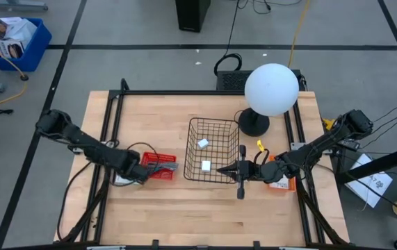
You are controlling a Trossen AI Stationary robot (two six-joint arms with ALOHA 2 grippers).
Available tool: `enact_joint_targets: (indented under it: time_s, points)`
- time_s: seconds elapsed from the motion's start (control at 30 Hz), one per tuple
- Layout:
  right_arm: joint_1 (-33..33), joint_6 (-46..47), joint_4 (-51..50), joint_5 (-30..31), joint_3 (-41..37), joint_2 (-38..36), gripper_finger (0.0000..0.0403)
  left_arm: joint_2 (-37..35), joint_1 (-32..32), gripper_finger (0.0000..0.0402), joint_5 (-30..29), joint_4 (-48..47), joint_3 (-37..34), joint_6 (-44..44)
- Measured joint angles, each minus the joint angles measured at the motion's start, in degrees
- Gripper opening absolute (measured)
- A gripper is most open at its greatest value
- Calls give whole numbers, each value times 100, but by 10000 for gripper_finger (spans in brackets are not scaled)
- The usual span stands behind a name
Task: Pick and place items into bin
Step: Put the card reader box into the orange basket
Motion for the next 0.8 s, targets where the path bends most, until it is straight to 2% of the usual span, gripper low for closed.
enact_joint_targets:
  time_s: [0.2, 0.47, 0.8]
  points:
    - [0, 1, 20, 0, 1, 0, 0, 23, -744, 3, 204, 805, 158, -714]
    - [0, 105, 32, 0, 1, 0, 0, 190, -1473, 3, -842, 2251, 248, -1346]
    - [31, 113, 35, 9, -1, 0, 0, 807, -2341, 6, -1087, 3588, 267, -2127]
